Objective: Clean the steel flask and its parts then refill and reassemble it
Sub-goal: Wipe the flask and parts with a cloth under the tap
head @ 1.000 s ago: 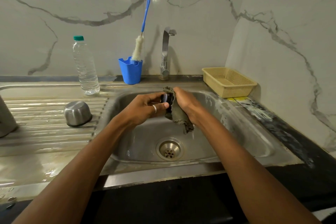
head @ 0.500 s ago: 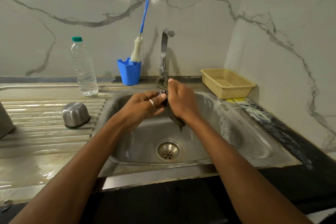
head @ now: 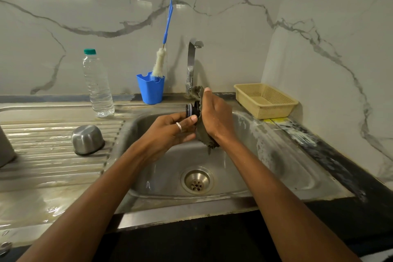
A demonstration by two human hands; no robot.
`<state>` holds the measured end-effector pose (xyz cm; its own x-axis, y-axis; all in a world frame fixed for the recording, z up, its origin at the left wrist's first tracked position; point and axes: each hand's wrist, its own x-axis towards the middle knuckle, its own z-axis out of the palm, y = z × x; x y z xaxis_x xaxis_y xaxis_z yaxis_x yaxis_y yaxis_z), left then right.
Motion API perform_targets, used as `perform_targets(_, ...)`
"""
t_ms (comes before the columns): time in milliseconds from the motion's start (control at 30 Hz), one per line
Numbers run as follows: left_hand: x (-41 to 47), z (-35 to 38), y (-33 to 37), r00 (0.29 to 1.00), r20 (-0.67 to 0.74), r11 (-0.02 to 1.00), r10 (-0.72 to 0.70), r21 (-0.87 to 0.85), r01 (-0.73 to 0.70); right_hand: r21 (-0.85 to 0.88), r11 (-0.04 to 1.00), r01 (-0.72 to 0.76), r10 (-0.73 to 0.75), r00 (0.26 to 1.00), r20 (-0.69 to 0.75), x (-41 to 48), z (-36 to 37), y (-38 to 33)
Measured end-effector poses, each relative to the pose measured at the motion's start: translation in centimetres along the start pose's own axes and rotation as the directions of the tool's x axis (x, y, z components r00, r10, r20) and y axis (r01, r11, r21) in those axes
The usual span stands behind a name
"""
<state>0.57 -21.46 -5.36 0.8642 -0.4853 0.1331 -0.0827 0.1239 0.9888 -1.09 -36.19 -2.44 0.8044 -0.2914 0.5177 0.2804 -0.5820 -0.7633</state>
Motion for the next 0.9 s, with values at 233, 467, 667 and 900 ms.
perform_targets(233,0.3,0.5,0.0,0.985,-0.174,0.999,-0.016,-0.04,0.009,0.07,0.981,-0.182,0.176,0.981,0.087,0.4,-0.2,0.6)
perform_targets(467,0.6,0.0,0.3,0.968,-0.244,0.983,-0.051,-0.185,0.005,0.08,0.974,-0.213,0.201,0.97,0.134,0.1,0.6,0.3)
perform_targets(667,0.7,-0.3,0.3,0.968,-0.244,0.987,-0.055,-0.162,0.015,-0.154,0.988,-0.021,0.04,0.991,0.125,-0.4,0.4,-0.2)
perform_targets(900,0.7,0.5,0.3,0.972,-0.233,0.977,-0.027,-0.212,-0.023,-0.094,0.995,0.026,-0.015,0.993,0.119,-0.5,0.4,-0.1)
